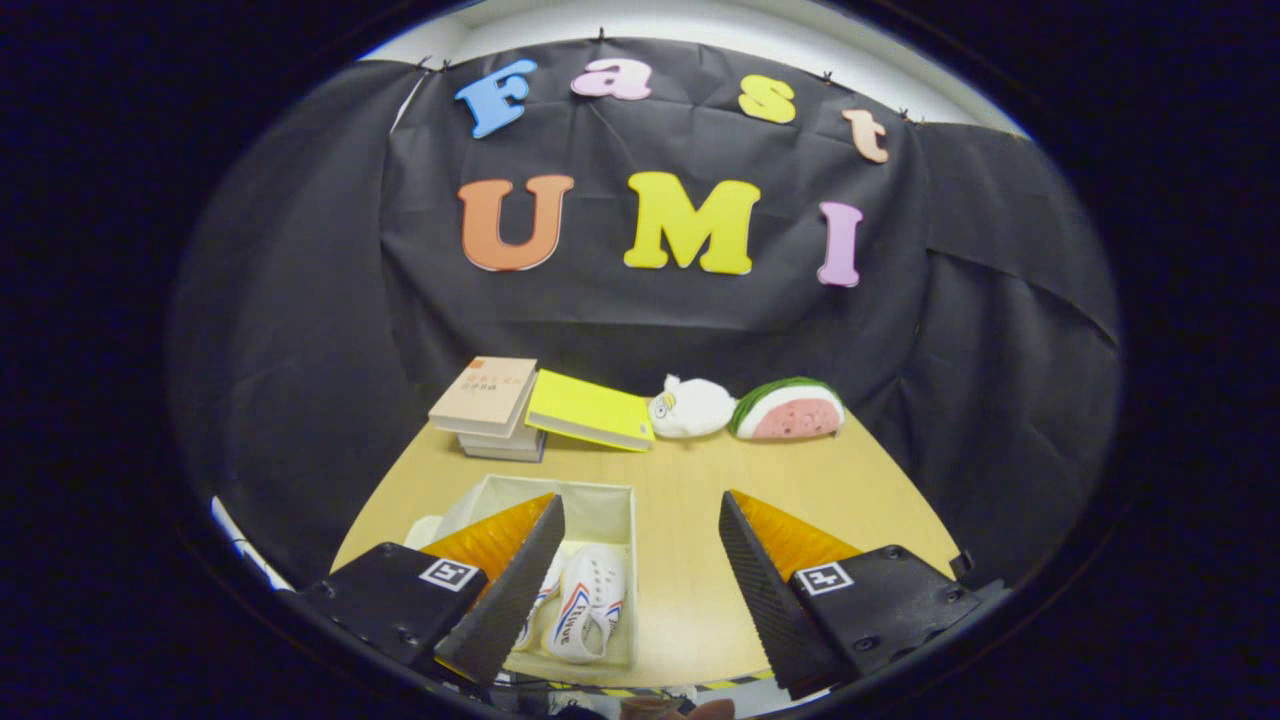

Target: Open the storage box then place both shoes into the box .Put the left shoe in first, then the right shoe, with the right side of both shoes facing outward in a uniform manner.

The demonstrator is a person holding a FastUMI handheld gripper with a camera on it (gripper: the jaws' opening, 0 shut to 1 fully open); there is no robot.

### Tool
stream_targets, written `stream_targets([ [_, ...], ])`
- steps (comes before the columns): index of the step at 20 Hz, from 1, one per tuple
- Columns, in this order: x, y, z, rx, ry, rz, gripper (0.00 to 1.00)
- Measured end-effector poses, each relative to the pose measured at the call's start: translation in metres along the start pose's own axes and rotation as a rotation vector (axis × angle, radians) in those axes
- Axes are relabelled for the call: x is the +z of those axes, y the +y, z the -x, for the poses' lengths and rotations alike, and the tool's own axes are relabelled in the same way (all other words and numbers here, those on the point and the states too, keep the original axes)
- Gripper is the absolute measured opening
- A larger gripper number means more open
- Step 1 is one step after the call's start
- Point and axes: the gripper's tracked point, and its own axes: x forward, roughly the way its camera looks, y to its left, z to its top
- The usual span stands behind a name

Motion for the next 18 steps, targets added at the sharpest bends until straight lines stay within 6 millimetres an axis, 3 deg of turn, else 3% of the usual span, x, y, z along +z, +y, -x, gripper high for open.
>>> stream_targets([
  [7,0.008,-0.034,0.026,-0.063,-0.155,-0.057,1.00],
  [18,-0.028,-0.048,0.064,-0.074,-0.190,-0.040,1.00],
])
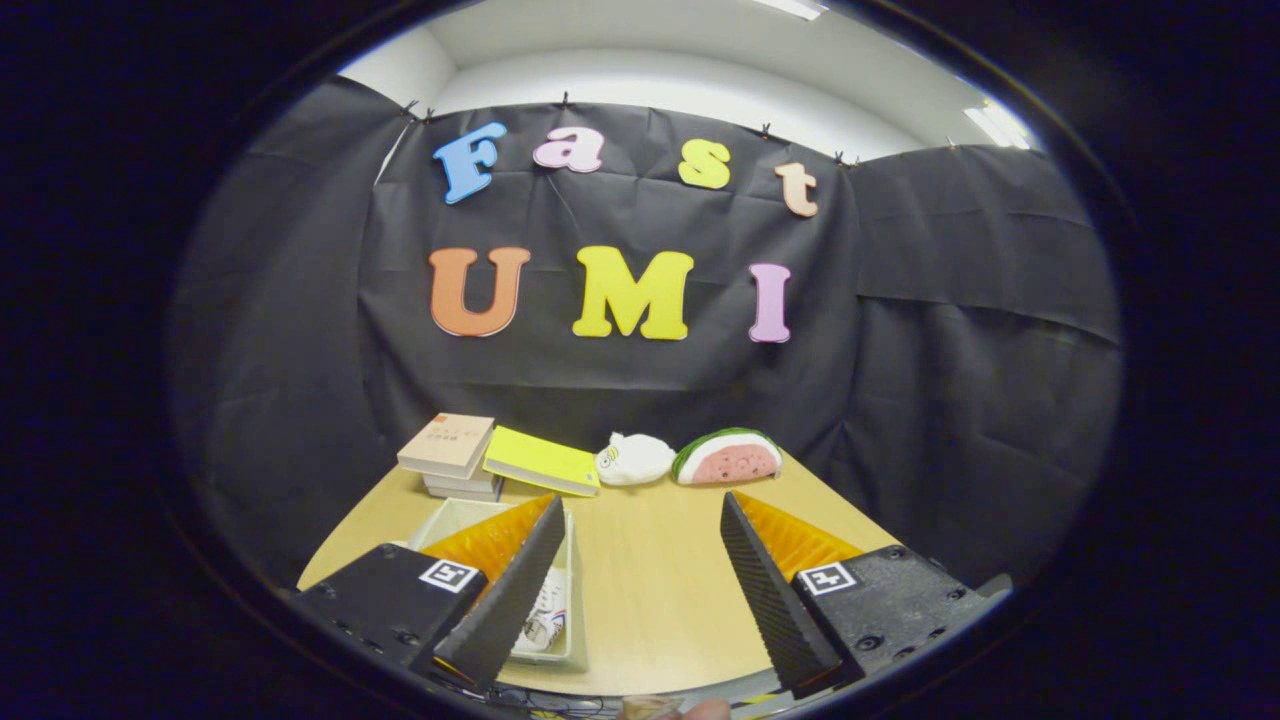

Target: Open the storage box then place both shoes into the box .Put the left shoe in first, then the right shoe, with the right side of both shoes facing outward in a uniform manner.

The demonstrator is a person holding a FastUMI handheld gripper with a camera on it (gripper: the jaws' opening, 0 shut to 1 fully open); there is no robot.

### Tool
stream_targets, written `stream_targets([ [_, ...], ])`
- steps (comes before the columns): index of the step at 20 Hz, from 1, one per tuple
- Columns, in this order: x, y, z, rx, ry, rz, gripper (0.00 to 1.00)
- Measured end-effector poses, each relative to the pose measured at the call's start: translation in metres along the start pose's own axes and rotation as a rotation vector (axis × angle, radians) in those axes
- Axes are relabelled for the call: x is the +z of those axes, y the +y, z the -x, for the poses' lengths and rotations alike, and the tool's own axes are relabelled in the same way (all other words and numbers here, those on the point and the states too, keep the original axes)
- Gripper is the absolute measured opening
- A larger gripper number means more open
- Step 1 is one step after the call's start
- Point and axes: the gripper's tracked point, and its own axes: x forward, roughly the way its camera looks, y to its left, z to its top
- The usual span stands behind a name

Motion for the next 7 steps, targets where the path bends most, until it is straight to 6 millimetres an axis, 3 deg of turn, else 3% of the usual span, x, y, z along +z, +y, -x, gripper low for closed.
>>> stream_targets([
  [7,-0.005,0.010,0.017,0.008,-0.016,0.019,1.00],
])
